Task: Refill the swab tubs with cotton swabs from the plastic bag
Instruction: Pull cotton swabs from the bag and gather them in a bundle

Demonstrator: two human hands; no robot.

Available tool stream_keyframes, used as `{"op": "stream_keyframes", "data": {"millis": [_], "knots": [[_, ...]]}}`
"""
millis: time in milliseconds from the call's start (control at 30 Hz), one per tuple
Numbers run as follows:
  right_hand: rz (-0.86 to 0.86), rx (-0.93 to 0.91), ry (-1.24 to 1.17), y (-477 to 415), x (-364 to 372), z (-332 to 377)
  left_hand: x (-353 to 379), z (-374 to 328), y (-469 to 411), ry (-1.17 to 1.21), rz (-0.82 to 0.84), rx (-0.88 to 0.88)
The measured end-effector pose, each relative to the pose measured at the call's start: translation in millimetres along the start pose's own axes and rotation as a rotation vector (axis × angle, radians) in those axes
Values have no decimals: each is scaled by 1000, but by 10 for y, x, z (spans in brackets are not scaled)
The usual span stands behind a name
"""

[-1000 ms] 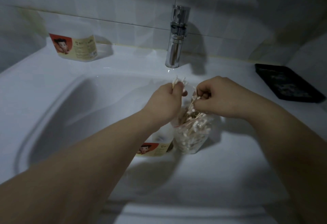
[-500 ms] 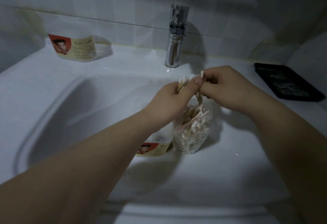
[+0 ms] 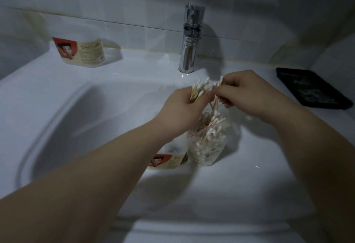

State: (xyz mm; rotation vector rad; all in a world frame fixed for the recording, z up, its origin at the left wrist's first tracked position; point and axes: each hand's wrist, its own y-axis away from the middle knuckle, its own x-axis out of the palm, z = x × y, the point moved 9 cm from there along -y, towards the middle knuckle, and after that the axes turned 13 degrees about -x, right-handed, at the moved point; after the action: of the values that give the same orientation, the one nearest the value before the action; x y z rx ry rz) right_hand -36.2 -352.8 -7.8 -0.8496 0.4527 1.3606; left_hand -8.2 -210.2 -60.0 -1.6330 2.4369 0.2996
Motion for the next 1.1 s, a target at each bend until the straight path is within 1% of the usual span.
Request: {"op": "stream_keyframes", "data": {"millis": [200,333,400,500,667,767,967,1100], "knots": [[46,-1,79,25,-27,-12,-76,52,-33,125,-53,-90],[74,-18,115,17,0,-21,-164,22,-16,176,-146,-80],[61,-37,111,16,-13,3,-194,32,-18,199,-171,-91],[39,-63,55,14,-24,46,-139,41,-27,215,-119,-96],[-11,-98,-123,3,9,96,-4,-72,22,135,-17,31],[4,-97,-218,-5,58,112,21,-115,42,90,19,82],[-34,-70,-282,6,49,63,71,-116,41,133,93,92],[-132,-67,-343,1,-9,59,61,-130,32,174,86,100]]}}
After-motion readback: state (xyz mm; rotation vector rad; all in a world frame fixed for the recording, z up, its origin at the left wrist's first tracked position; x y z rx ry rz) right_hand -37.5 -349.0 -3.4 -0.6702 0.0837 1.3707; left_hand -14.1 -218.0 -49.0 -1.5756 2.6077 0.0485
